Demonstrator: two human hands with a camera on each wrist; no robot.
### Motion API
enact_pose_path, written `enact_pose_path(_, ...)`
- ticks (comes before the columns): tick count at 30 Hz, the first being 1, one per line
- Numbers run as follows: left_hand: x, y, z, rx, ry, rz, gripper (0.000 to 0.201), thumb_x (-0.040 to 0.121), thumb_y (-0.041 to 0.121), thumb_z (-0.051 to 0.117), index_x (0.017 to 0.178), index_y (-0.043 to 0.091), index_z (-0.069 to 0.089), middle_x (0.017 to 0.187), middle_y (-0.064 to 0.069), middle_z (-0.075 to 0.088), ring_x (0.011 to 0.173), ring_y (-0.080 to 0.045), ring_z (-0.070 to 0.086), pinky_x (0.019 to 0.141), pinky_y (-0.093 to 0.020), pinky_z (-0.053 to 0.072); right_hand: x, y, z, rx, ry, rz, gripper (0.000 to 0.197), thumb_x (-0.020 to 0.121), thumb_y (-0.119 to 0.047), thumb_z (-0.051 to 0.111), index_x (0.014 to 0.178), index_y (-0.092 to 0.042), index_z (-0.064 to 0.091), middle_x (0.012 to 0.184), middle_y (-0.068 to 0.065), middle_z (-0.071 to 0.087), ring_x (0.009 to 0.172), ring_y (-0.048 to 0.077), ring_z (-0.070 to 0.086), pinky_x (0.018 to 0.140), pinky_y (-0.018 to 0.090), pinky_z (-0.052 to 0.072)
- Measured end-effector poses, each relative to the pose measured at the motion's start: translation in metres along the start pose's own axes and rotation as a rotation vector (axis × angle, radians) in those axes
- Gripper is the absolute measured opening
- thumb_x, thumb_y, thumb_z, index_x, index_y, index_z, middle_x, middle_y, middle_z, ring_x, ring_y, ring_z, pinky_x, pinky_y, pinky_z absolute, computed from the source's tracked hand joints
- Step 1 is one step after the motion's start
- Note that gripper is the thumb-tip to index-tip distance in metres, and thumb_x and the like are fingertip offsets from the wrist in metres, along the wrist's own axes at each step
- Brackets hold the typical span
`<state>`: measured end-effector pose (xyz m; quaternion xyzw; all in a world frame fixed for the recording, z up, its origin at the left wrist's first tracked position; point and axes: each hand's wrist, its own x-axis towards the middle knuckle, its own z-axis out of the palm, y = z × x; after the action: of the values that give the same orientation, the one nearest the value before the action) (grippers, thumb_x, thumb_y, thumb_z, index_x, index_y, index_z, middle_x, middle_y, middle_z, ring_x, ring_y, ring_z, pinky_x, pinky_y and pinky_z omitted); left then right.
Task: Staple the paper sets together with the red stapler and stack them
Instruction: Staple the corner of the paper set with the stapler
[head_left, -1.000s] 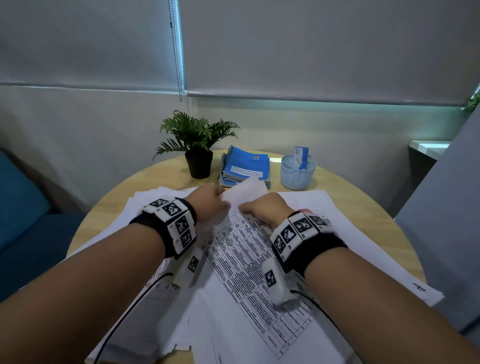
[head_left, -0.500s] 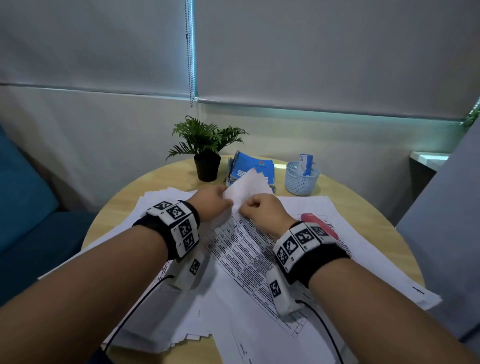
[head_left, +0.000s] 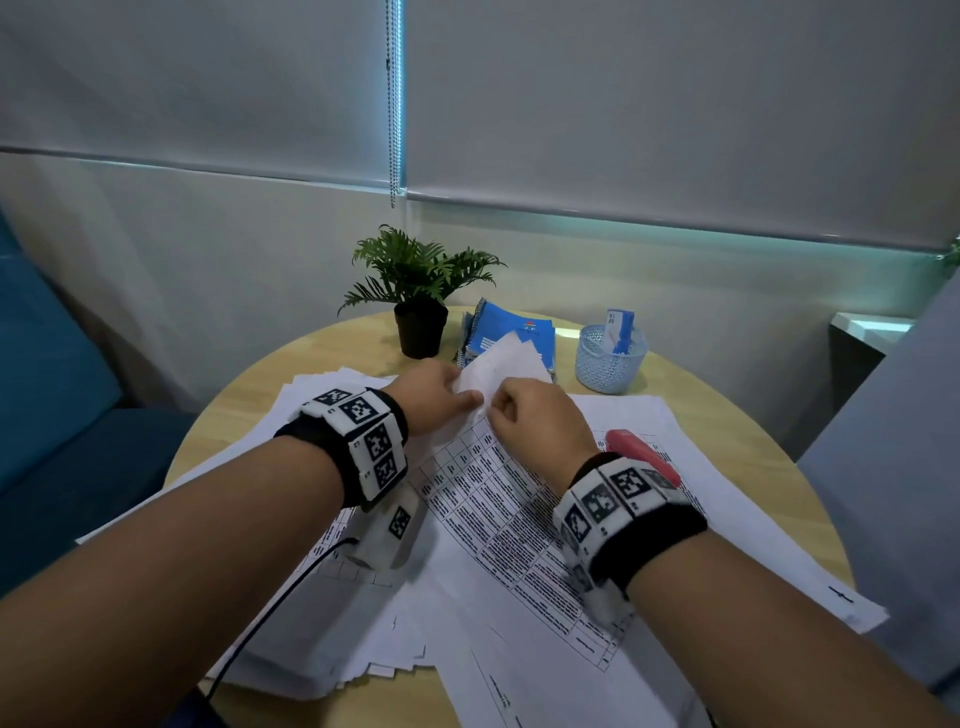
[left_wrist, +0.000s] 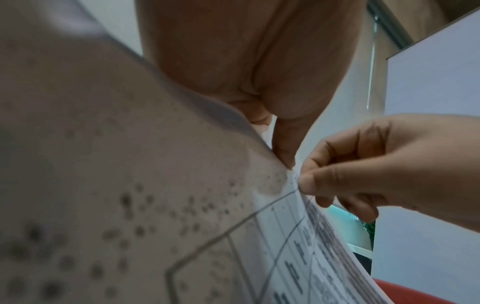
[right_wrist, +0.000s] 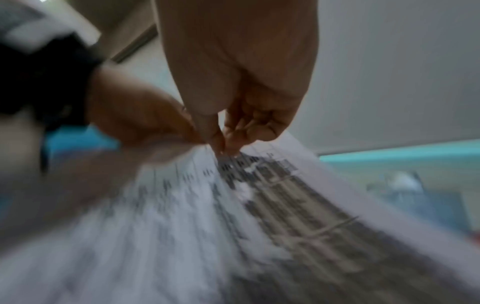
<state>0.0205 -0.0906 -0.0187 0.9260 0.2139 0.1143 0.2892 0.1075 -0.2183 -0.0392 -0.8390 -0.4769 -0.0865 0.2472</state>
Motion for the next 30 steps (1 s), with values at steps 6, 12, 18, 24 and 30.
enact_pose_path(6, 0.002, 0.003, 0.001, 0.021, 0.007, 0.006, 0.031, 0.092, 0.031, 0.056, 0.103, 0.004, 0.064, 0.090, -0.008, 0.063, 0.084, -0.020, 0.056, 0.071, -0.026, 0.039, 0.013, -0.007, -0.007, 0.119, -0.034, 0.111, 0.007, 0.081, -0.013, 0.064, 0.080, -0.008, 0.070, 0.083, 0.007, 0.068, 0.076, 0.017, 0.057, 0.067, 0.022, 0.043)
enact_pose_path(12, 0.001, 0.006, -0.002, -0.008, 0.028, 0.009, 0.028, 0.093, 0.031, 0.055, 0.103, 0.006, 0.063, 0.083, -0.002, 0.057, 0.081, -0.017, 0.052, 0.071, -0.024, 0.037, 0.013, -0.008, -0.005, 0.328, -0.049, 0.240, 0.011, 0.078, -0.014, 0.064, 0.068, -0.010, 0.061, 0.064, 0.004, 0.061, 0.067, 0.020, 0.059, 0.069, 0.030, 0.054)
enact_pose_path(18, 0.000, 0.010, 0.005, 0.046, 0.024, 0.062, 0.020, 0.090, 0.028, 0.058, 0.083, 0.009, 0.056, 0.069, 0.000, 0.049, 0.071, -0.017, 0.045, 0.054, -0.025, 0.030, 0.026, -0.008, -0.012, 0.571, -0.392, 0.577, 0.028, 0.086, -0.025, 0.058, 0.063, -0.011, 0.052, 0.051, 0.007, 0.052, 0.044, 0.017, 0.042, 0.046, 0.025, 0.034)
enact_pose_path(24, -0.002, 0.014, 0.005, 0.129, -0.008, 0.096, 0.022, 0.092, 0.025, 0.055, 0.083, 0.005, 0.057, 0.073, -0.006, 0.054, 0.074, -0.020, 0.046, 0.057, -0.026, 0.030, 0.021, -0.001, -0.019, 0.461, -0.340, 0.469, 0.022, 0.081, -0.020, 0.064, 0.066, -0.005, 0.063, 0.057, 0.004, 0.055, 0.045, 0.013, 0.045, 0.045, 0.019, 0.035)
enact_pose_path(30, -0.001, 0.015, -0.007, 0.048, -0.006, 0.005, 0.020, 0.093, 0.030, 0.054, 0.088, 0.012, 0.058, 0.070, 0.001, 0.050, 0.073, -0.016, 0.048, 0.066, -0.024, 0.033, 0.000, 0.002, -0.004, 0.461, -0.051, 0.144, 0.014, 0.082, -0.009, 0.062, 0.071, -0.014, 0.054, 0.061, -0.001, 0.050, 0.054, 0.009, 0.043, 0.052, 0.018, 0.037)
